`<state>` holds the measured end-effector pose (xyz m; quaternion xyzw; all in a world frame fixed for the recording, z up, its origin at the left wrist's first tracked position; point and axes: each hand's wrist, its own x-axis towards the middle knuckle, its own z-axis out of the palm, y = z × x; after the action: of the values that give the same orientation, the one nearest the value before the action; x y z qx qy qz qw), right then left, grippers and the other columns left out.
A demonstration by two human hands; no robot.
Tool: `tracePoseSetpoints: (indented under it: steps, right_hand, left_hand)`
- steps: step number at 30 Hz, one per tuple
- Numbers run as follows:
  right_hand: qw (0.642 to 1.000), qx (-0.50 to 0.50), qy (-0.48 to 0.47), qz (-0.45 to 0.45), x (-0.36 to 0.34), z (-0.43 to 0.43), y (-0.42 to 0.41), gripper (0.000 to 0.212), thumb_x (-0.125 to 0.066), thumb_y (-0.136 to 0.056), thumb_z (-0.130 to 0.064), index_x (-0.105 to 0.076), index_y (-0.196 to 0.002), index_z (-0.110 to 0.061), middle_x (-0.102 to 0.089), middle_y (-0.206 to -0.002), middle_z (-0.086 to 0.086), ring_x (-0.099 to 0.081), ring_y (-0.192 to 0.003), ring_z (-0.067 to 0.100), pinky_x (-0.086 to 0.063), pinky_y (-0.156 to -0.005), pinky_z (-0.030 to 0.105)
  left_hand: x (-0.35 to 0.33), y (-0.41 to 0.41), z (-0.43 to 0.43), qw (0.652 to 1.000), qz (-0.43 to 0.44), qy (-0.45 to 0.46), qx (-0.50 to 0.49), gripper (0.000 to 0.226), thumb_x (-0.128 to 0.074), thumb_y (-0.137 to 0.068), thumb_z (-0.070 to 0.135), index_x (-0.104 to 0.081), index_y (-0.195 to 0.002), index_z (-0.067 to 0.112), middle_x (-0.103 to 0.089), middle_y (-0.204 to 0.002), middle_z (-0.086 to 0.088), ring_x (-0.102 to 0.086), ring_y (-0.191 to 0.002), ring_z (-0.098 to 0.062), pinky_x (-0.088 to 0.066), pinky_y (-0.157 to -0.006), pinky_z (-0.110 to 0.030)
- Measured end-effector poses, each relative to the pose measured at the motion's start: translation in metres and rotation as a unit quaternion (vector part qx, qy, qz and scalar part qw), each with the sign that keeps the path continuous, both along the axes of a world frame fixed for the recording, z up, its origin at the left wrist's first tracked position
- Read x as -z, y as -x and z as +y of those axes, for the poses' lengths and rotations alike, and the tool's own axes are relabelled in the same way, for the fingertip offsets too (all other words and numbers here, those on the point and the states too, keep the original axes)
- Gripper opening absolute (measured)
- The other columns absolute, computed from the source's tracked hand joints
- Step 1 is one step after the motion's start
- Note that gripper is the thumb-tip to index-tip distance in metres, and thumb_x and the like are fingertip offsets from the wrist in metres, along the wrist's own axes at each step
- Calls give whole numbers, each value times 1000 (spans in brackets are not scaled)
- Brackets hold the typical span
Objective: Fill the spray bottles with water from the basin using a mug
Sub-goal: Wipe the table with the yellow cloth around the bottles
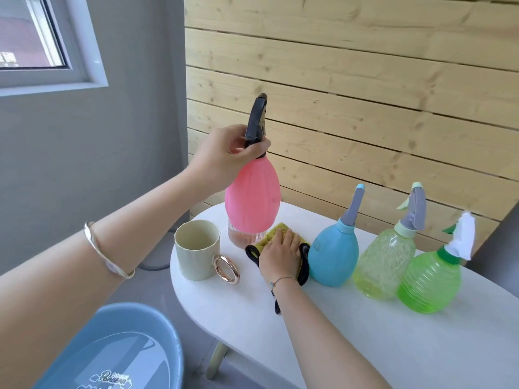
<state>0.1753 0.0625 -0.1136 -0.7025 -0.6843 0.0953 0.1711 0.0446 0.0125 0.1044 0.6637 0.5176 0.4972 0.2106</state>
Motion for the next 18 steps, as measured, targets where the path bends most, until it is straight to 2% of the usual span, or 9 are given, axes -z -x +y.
tracePoseSetpoints:
  steps: [3, 5, 7, 9, 11, 14, 18]
  right_hand:
    - [999, -30, 8, -12, 2, -18, -2, 51, -20, -103, -25, -14, -152, -11, -6, -161, 10, -2, -148, 27, -10, -117, 37]
    - [998, -55, 5, -22, 5, -37, -4, 54, -13, -100, -28, -20, -151, -10, -13, -160, 12, -8, -148, 27, -16, -117, 36]
    - [997, -73, -13, -37, 8, -57, -7, 62, -16, -92, -33, -47, -140, -9, -40, -148, 15, -37, -138, 30, -34, -110, 37]
    - [993, -104, -34, -46, 12, -77, -17, 55, -31, -86, -35, -67, -120, -13, -62, -128, 11, -60, -118, 27, -49, -95, 39]
    - [987, -142, -41, -67, 12, -99, -33, 50, -36, -85, -37, -68, -119, -18, -64, -126, 6, -61, -116, 22, -46, -101, 35]
    - [977, -183, -62, -94, 13, -127, -65, 49, -38, -88, -40, -61, -128, -23, -58, -135, 0, -55, -125, 18, -28, -104, 32]
    - [968, -214, -64, -113, 18, -144, -107, 51, -39, -89, -48, -50, -136, -30, -51, -142, -7, -48, -130, 12, -26, -106, 29]
  left_hand:
    - [2, -3, 1, 1000, 0, -3, 3, 9, -62, -95, 26, -67, -94, 17, -66, -81, 10, -56, -64, 11, -40, -59, -6]
    - [3, -8, 1, 1000, -12, 0, 4, 11, -62, -95, 25, -67, -96, 16, -68, -84, 7, -58, -69, 6, -40, -60, -7]
    - [4, -13, 3, 1000, -27, 7, 5, 11, -62, -96, 25, -67, -97, 16, -70, -90, 3, -62, -78, -2, -43, -65, -10]
    - [7, -19, 4, 999, -37, 15, 11, 10, -62, -96, 25, -67, -96, 16, -71, -91, 1, -62, -79, -5, -43, -64, -11]
    - [13, -26, 6, 998, -47, 23, 23, 13, -61, -96, 24, -67, -98, 13, -70, -90, 0, -62, -81, -7, -45, -71, -18]
    - [25, -36, 11, 997, -61, 36, 30, 13, -63, -95, 25, -68, -100, 13, -70, -92, -1, -63, -88, -14, -47, -84, -29]
    - [43, -48, 20, 997, -53, 41, 44, 7, -62, -95, 21, -66, -94, 15, -66, -83, 5, -61, -83, -13, -43, -79, -29]
